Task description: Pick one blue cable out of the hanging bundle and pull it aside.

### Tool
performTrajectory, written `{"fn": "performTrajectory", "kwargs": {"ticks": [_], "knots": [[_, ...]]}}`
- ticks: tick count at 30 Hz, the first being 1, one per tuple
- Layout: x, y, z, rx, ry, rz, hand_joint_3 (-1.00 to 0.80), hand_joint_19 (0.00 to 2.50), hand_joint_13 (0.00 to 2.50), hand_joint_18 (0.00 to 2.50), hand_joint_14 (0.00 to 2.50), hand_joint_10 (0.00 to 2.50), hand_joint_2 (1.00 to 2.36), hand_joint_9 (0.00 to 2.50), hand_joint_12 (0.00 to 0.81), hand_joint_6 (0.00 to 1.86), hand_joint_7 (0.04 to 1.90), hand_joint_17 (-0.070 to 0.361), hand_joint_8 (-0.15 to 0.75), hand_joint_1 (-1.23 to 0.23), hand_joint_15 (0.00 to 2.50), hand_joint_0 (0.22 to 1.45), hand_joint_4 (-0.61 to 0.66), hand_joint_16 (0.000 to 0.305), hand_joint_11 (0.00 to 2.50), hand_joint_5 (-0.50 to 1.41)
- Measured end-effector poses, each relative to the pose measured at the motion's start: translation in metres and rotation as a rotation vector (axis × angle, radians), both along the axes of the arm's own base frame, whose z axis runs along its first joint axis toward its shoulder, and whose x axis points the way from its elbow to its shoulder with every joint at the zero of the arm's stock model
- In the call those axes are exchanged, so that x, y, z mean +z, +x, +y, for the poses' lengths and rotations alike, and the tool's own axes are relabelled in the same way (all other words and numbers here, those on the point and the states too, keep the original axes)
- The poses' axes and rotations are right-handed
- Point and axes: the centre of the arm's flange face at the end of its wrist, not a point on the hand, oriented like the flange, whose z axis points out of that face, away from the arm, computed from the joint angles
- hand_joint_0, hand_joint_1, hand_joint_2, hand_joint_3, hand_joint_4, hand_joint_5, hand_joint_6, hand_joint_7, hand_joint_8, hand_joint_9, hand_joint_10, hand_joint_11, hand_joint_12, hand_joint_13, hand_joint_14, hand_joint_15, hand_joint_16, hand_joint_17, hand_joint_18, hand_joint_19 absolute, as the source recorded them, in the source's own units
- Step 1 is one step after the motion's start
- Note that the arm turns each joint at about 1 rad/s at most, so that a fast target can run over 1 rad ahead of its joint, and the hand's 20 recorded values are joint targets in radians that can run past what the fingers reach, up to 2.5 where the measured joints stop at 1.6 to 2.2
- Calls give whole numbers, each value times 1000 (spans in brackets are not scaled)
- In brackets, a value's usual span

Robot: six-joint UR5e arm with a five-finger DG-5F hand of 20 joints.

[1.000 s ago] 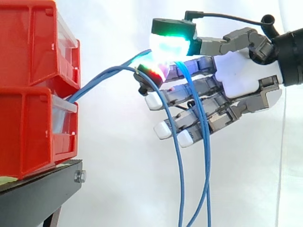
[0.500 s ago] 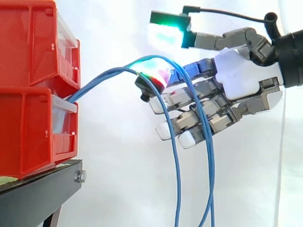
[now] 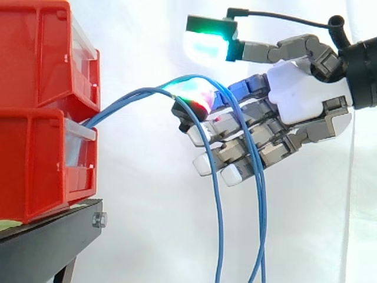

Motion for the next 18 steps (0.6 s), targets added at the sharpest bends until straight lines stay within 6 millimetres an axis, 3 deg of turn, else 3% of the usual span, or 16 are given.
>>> {"fn": "performTrajectory", "kwargs": {"ticks": [5,9,13,16,18], "knots": [[0,0,0,0,0,1,-183,563,701,556,19,15,1012,948,428,556,1446,139,268,-510,461,591,2,62,406,-61],[0,0,0,0,1,1,-68,549,712,572,19,14,1013,945,439,557,1435,142,275,-607,462,599,42,63,406,-60],[0,0,0,0,1,-1,-37,557,672,526,20,15,1022,915,411,549,1489,132,256,-699,473,585,24,59,470,-69],[0,0,0,0,1,0,-57,558,614,490,19,17,1027,848,390,582,1446,123,231,-804,466,590,6,55,503,-98],[0,0,0,0,1,1,-115,532,611,495,19,16,1026,811,387,697,1359,124,222,-890,457,603,3,55,499,-149]]}}
